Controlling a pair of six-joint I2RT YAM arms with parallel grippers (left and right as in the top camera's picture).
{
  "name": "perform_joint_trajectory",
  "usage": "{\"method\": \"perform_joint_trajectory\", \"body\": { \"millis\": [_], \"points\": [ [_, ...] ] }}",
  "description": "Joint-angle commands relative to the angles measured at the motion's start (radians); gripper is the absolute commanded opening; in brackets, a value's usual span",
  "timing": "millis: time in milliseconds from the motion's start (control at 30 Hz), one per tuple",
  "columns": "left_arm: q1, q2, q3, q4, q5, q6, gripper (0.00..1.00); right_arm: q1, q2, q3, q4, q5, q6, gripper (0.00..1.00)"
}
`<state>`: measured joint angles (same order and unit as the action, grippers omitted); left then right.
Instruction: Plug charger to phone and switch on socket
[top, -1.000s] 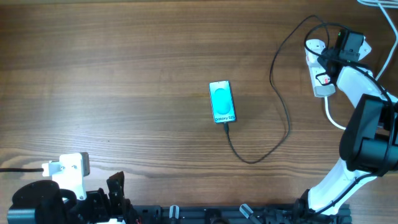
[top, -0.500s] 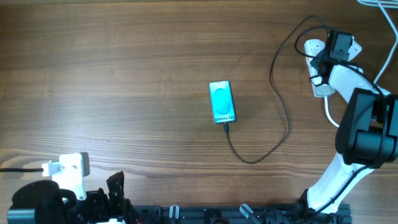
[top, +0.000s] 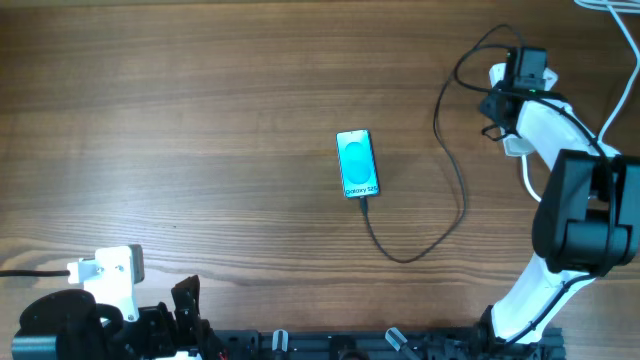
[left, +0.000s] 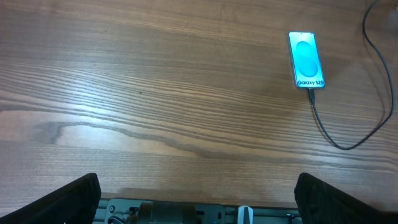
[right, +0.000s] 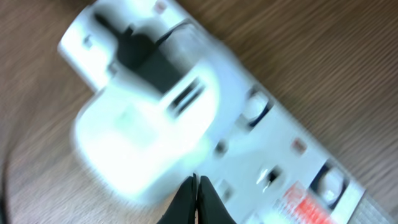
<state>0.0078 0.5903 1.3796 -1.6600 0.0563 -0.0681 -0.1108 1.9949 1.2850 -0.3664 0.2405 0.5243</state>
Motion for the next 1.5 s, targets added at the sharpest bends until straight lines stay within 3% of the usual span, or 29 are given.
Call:
{"method": "perform_joint_trajectory", "body": {
  "millis": [0,100,300,433,733,1133,1300,1467],
  "points": [
    [-0.002,-0.011,-0.006,0.003,-0.010,-0.007,1.00,0.000,-0.146,-0.015,-0.065,0.074,0.055,0.05],
    [-0.001,-0.069,-0.007,0.025,-0.029,-0.006,1.00,0.001,-0.301,-0.015,-0.125,0.068,0.108,0.05],
    [-0.001,-0.410,-0.007,0.039,-0.062,-0.006,1.00,0.073,-0.549,-0.015,-0.202,-0.013,0.107,0.05],
    [-0.001,-0.579,-0.007,0.172,-0.062,-0.006,1.00,0.174,-0.642,-0.015,-0.219,-0.004,0.105,0.05],
    [0.001,-0.585,-0.174,0.625,-0.043,-0.007,1.00,0.294,-0.774,-0.015,-0.345,0.051,0.105,0.05],
    [0.001,-0.585,-0.880,1.316,0.029,-0.018,1.00,0.295,-0.935,-0.015,-0.429,0.051,0.104,0.05],
    [0.001,-0.585,-1.053,1.448,0.029,-0.018,1.00,0.295,-1.001,-0.015,-0.460,0.048,0.064,0.05],
    [0.001,-0.585,-1.078,1.336,0.029,-0.018,1.00,0.295,-1.138,-0.015,-0.439,0.048,0.036,0.05]
  ]
}}
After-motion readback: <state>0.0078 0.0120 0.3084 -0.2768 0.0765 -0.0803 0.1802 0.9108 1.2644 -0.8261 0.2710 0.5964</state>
